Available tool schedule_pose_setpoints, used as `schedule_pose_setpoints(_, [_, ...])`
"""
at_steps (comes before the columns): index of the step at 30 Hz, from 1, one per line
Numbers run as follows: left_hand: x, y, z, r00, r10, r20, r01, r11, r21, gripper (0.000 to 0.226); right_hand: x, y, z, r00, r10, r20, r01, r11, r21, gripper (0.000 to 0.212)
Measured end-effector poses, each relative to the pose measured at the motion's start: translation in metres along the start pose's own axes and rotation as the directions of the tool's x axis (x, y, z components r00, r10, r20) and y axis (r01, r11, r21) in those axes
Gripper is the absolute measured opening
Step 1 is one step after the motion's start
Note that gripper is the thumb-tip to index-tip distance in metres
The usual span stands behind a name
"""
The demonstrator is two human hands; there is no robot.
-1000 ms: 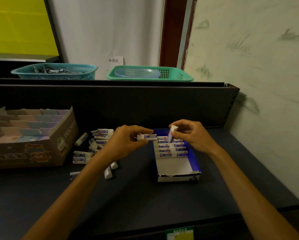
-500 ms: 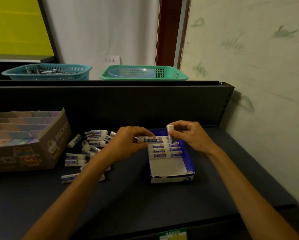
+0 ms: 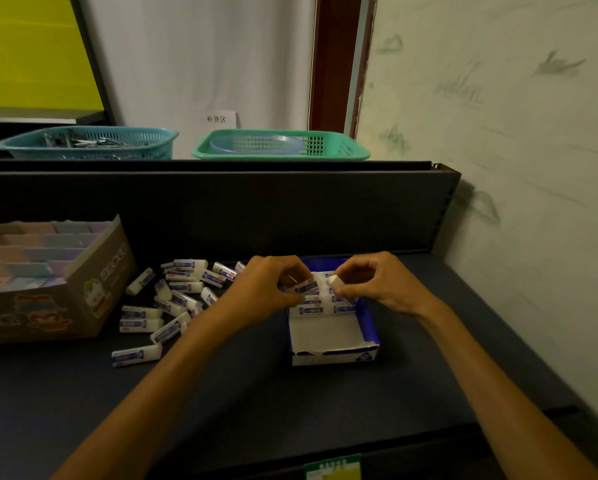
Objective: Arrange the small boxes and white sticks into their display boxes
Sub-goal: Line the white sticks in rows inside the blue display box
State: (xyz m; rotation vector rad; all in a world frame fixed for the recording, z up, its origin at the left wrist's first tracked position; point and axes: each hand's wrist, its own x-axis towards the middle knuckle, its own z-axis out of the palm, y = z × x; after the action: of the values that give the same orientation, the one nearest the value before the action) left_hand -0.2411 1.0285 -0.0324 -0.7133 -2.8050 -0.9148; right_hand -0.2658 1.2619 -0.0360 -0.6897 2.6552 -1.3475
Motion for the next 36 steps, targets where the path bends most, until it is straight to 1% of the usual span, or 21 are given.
schedule_pose_setpoints(3, [0.003, 0.007, 0.008, 1.000, -0.001, 0.028, 0.000, 0.999, 0.032, 0.033, -0.002, 0.001, 0.000, 1.000, -0.005, 0.014, 0.005, 0.998, -0.062, 0.023])
schedule_pose_setpoints(11, [0.008, 0.009, 0.019, 0.994, -0.026, 0.107, 0.005, 0.981, 0.193, 0.031, 0.001, 0.002, 0.002, 0.994, 0.009, 0.111, 0.017, 0.973, -0.230, 0.024])
schedule_pose_setpoints(13, [0.007, 0.008, 0.019, 0.992, -0.037, 0.122, 0.010, 0.976, 0.216, 0.031, 0.002, 0.002, 0.002, 0.992, 0.011, 0.122, 0.019, 0.969, -0.246, 0.023])
schedule_pose_setpoints(18, [0.008, 0.003, 0.024, 0.985, -0.048, 0.164, 0.008, 0.971, 0.238, 0.032, 0.004, 0.002, 0.001, 0.984, 0.026, 0.176, 0.021, 0.965, -0.262, 0.021])
schedule_pose_setpoints(22, [0.009, 0.002, 0.025, 0.983, -0.038, 0.180, -0.009, 0.968, 0.251, 0.032, 0.005, 0.003, 0.004, 0.972, 0.045, 0.231, 0.038, 0.939, -0.342, 0.021])
schedule_pose_setpoints(26, [0.010, 0.002, 0.024, 0.974, -0.037, 0.222, -0.025, 0.962, 0.272, 0.032, 0.006, 0.002, 0.009, 0.967, 0.062, 0.249, 0.056, 0.895, -0.442, 0.023])
schedule_pose_setpoints(30, [0.009, 0.004, 0.024, 0.973, -0.039, 0.229, -0.030, 0.956, 0.293, 0.034, 0.005, 0.003, 0.011, 0.967, 0.059, 0.248, 0.067, 0.880, -0.469, 0.024])
schedule_pose_setpoints(36, [0.009, 0.005, 0.024, 0.971, -0.034, 0.237, -0.041, 0.952, 0.304, 0.033, 0.003, 0.001, 0.006, 0.962, 0.082, 0.260, 0.040, 0.900, -0.433, 0.023])
